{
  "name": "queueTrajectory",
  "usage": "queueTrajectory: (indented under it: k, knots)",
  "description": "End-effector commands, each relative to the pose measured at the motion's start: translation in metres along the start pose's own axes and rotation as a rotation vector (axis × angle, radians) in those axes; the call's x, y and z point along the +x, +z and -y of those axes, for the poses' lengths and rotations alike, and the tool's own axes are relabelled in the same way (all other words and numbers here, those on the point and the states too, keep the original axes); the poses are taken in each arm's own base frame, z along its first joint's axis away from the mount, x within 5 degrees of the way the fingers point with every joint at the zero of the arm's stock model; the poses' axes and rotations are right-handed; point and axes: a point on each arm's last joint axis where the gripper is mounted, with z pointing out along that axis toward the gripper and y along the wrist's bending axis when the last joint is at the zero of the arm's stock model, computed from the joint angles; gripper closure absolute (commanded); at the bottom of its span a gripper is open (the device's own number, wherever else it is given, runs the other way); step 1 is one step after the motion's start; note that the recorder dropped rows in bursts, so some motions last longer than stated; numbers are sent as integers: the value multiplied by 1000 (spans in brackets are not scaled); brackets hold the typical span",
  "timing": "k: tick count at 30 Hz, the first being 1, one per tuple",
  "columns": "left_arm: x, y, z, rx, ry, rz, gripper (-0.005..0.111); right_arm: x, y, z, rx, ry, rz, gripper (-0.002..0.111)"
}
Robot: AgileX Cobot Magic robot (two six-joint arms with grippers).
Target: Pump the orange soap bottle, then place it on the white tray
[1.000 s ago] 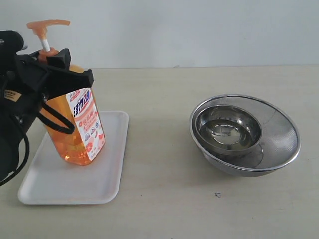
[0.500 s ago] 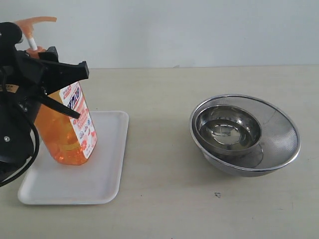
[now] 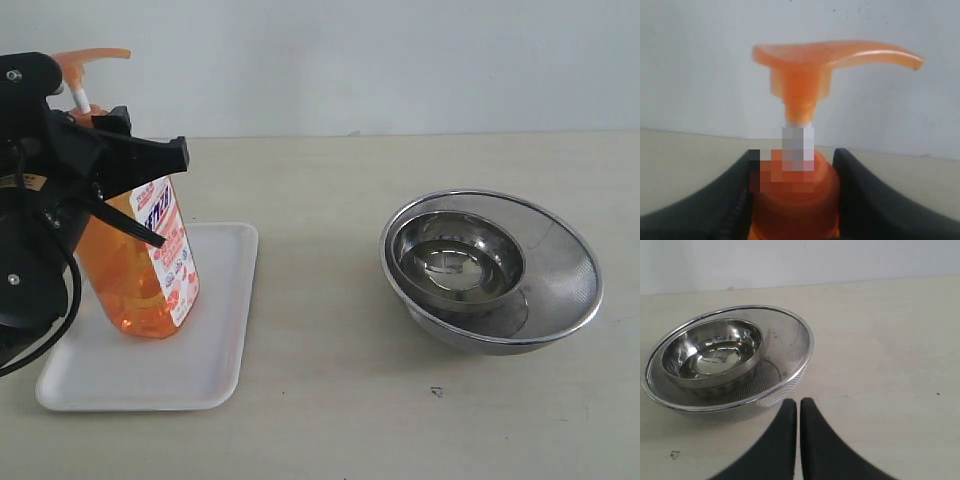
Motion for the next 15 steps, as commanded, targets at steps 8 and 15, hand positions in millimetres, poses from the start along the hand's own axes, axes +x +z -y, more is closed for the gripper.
queueTrajectory:
  k: [8,15]
  knots:
    - [-10,-1,6,39,7,44,32,-1,0,0,3,-2,10,109]
    - [-9,-1,4,29,50,12,30,-1,0,0,3,-2,10,109]
